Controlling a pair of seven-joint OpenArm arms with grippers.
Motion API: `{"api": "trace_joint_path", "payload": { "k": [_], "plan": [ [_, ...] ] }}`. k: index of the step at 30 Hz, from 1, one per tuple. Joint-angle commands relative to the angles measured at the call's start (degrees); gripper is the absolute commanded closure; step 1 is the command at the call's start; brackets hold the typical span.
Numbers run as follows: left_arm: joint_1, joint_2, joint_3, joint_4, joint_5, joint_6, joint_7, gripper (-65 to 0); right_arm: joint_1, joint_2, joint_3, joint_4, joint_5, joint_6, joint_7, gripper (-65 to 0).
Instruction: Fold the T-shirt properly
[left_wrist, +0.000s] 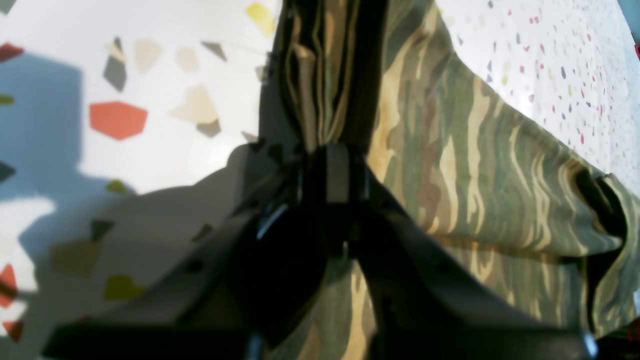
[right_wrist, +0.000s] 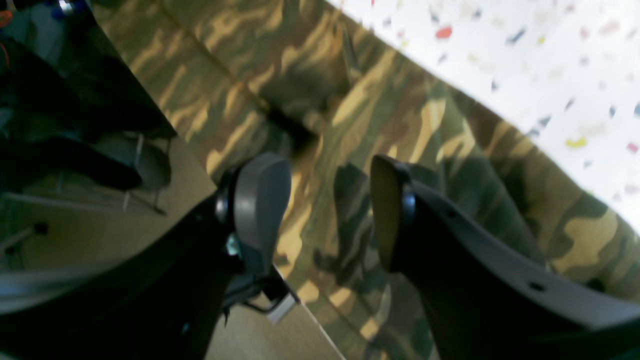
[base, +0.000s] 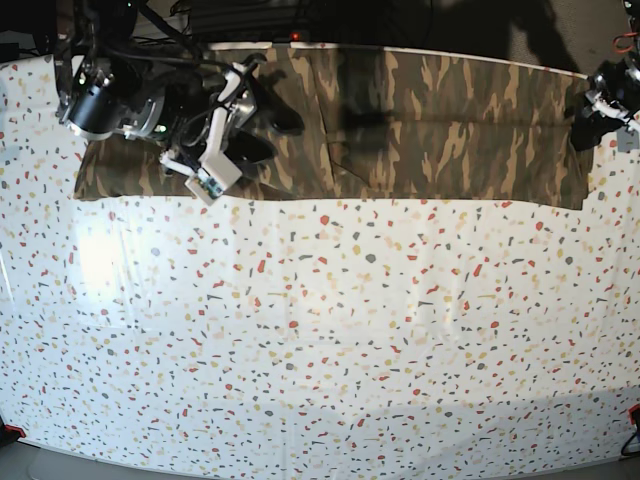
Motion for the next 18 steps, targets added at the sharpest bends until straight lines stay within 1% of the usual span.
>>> {"api": "trace_joint_path", "payload": {
  "k": [1, 4, 8, 11, 13, 15, 17, 18],
  "plan": [
    [0.0, -1.1, -0.3, 0.6, -0.8, -0.5, -2.6, 0.0, 0.5, 0.3, 0.3, 1.0, 1.3, 0.5, 1.7, -30.5],
    [-0.4, -1.7, -0.4, 0.6, -0.7, -0.5, -5.5, 0.0, 0.5, 0.3, 0.3, 1.0, 0.0, 0.3, 4.5, -30.5],
    [-2.4, -3.3, -0.4, 0.6, 0.0, -0.4, -5.4, 0.0, 0.5, 0.3, 0.3, 1.0, -5.2, -1.2, 7.7, -30.5],
    [-3.8, -5.1, -0.4, 0.6, 1.5, 2.9, -5.5, 0.0, 0.5, 0.3, 0.3, 1.0, -6.4, -2.3, 10.5, -30.5],
    [-4.5, -6.4, -0.4, 0.6, 2.2, 3.3, -5.5, 0.0, 0.6, 0.1, 0.3, 1.0, -6.4, -2.3, 11.6, -30.5],
    [-5.1, -7.8, -0.4, 0.6, 2.3, 3.5, -5.7, 0.0, 1.0, -1.2, 0.3, 1.0, -6.4, -2.3, 11.6, -30.5],
    [-5.4, -9.4, -0.4, 0.6, 2.3, 3.8, -6.3, 0.0, 1.3, -3.3, 0.3, 1.0, -6.2, -2.3, 11.6, -30.4],
    [-5.6, -10.2, -0.4, 0.6, 2.3, 4.5, -6.4, 0.0, 1.4, -4.5, 0.3, 1.0, -6.2, -2.3, 11.6, -30.5]
  ]
}}
